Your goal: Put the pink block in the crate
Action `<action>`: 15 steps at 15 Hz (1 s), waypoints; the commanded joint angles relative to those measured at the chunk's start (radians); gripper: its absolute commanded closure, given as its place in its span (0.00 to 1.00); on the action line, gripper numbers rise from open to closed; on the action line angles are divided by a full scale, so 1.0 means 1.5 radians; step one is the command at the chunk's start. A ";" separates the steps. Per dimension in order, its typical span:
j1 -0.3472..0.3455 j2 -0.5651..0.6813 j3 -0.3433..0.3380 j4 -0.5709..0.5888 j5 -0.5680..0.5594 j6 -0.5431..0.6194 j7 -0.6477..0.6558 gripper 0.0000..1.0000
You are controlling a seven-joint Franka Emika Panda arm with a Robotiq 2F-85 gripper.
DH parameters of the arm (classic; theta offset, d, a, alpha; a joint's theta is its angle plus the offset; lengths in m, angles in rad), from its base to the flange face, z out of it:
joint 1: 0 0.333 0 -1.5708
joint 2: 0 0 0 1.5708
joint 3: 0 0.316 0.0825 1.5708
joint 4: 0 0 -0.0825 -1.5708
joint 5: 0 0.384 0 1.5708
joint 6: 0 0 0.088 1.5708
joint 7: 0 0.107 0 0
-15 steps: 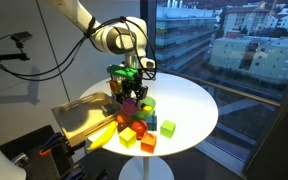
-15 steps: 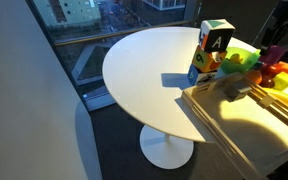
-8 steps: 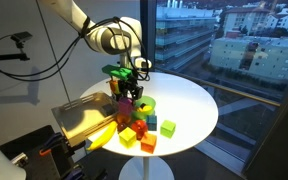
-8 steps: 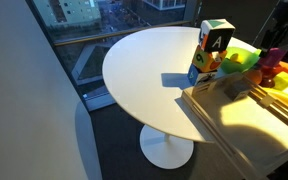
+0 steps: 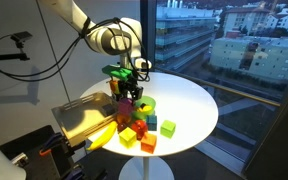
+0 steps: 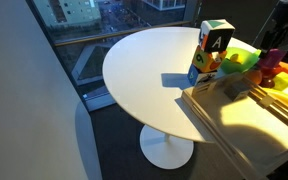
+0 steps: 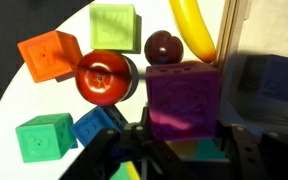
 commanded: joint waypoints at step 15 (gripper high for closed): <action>0.062 -0.047 0.053 -0.074 -0.006 0.034 0.051 0.68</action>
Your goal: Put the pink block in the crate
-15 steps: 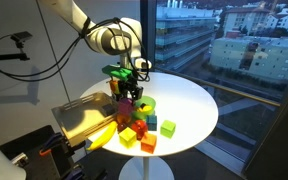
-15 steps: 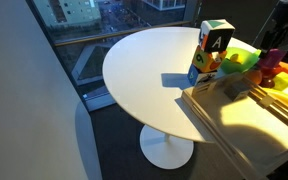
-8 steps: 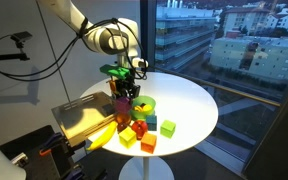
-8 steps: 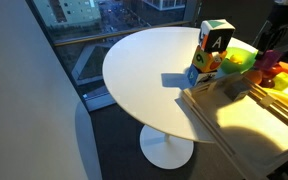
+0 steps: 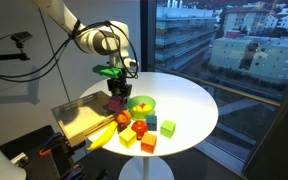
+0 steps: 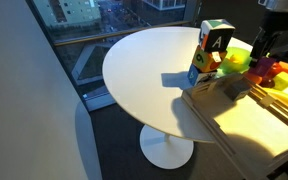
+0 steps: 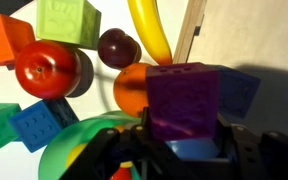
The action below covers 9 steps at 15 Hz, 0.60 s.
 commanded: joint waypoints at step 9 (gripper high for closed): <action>0.069 -0.054 0.057 -0.062 0.004 0.035 0.121 0.68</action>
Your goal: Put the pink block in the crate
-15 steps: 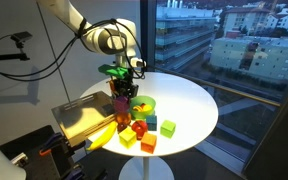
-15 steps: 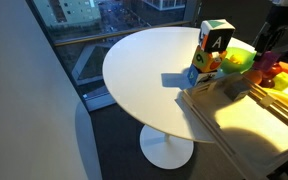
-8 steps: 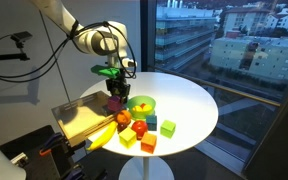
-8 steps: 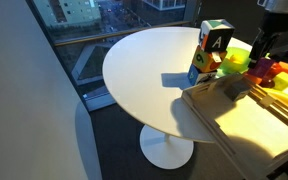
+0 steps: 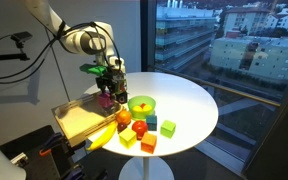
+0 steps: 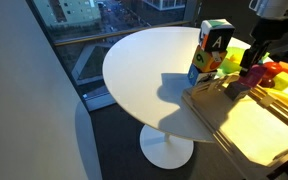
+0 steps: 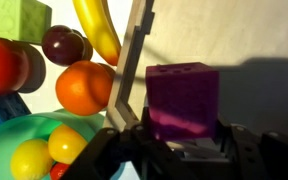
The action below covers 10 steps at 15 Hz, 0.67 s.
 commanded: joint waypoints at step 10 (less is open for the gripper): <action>0.047 -0.007 0.043 -0.021 0.020 0.027 0.114 0.68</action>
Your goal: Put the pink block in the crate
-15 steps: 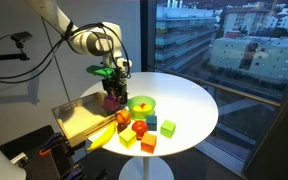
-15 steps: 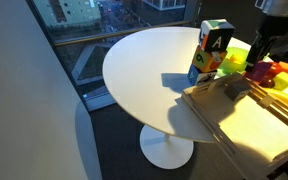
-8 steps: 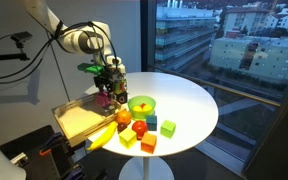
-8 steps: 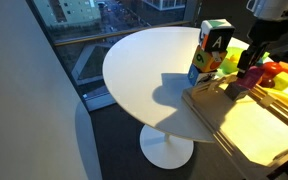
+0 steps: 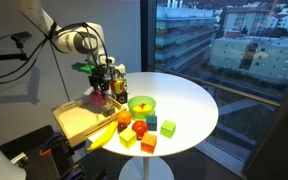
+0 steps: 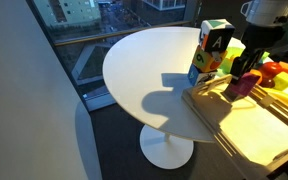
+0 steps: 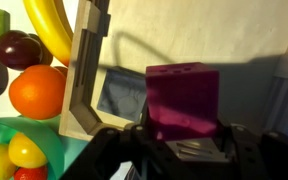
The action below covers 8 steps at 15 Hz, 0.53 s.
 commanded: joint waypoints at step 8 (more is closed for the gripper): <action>0.005 0.031 0.003 -0.017 0.022 0.110 0.026 0.68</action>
